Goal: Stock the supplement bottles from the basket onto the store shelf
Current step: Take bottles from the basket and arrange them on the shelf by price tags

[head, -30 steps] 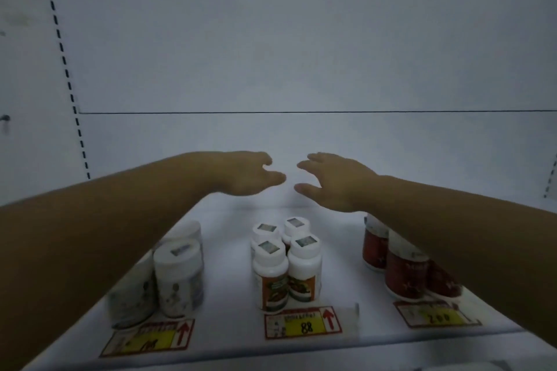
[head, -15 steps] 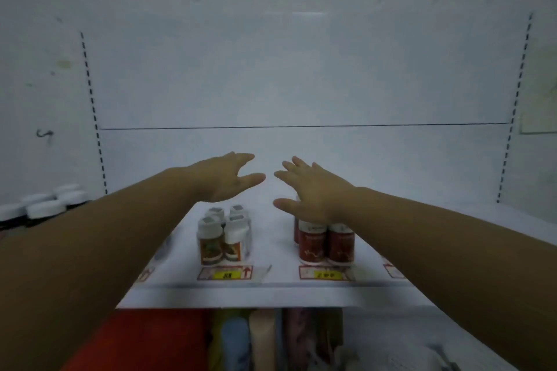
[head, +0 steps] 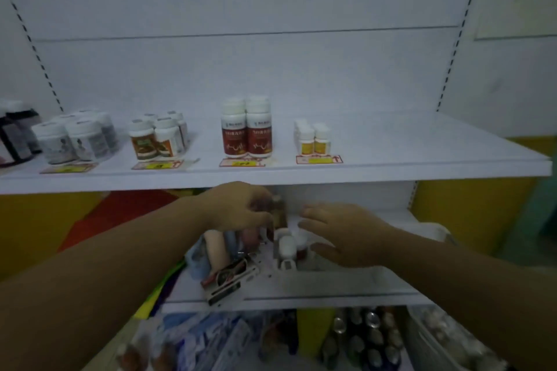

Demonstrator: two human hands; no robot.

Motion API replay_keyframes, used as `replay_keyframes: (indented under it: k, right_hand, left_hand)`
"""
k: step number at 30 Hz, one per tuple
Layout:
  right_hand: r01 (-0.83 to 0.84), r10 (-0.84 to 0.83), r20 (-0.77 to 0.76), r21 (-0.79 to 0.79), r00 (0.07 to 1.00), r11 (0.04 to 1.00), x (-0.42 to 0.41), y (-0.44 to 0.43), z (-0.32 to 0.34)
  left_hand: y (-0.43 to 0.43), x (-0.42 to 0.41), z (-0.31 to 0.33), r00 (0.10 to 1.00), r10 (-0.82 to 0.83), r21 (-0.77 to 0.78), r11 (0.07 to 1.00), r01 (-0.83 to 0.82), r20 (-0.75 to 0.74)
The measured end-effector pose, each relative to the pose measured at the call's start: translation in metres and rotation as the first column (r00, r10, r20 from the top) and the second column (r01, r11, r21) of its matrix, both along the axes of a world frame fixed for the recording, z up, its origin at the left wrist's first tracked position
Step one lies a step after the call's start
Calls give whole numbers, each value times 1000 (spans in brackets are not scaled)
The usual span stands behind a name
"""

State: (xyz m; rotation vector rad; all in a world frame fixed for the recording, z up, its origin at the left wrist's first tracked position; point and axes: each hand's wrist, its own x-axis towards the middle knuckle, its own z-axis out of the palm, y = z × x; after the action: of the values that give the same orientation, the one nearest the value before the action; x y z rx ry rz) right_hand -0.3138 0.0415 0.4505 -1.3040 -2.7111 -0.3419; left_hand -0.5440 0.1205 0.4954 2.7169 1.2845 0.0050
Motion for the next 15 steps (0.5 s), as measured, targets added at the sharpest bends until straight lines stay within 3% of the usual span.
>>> replay_keyframes:
  k: [3,7,11,15]
  right_hand:
    - [184,-193,-71,-113,979,976,38,6,-43]
    - [377,-435,-150,-303,888,875,62,32,-96]
    - [435,-516,-80,-437,853,787,59,63,-151]
    - [430,-592,-119,-576,797,695,44,99,-190]
  left_hand:
    - [8,21,-41,999,19,-64,998,-21,-27]
    - [30,40,-104,998,64,-146,987,-61,16]
    - [54,51,-179,996,92,-209,973,-94,-21]
    - [79,67,-226,990,137,-364,920,-144,-45]
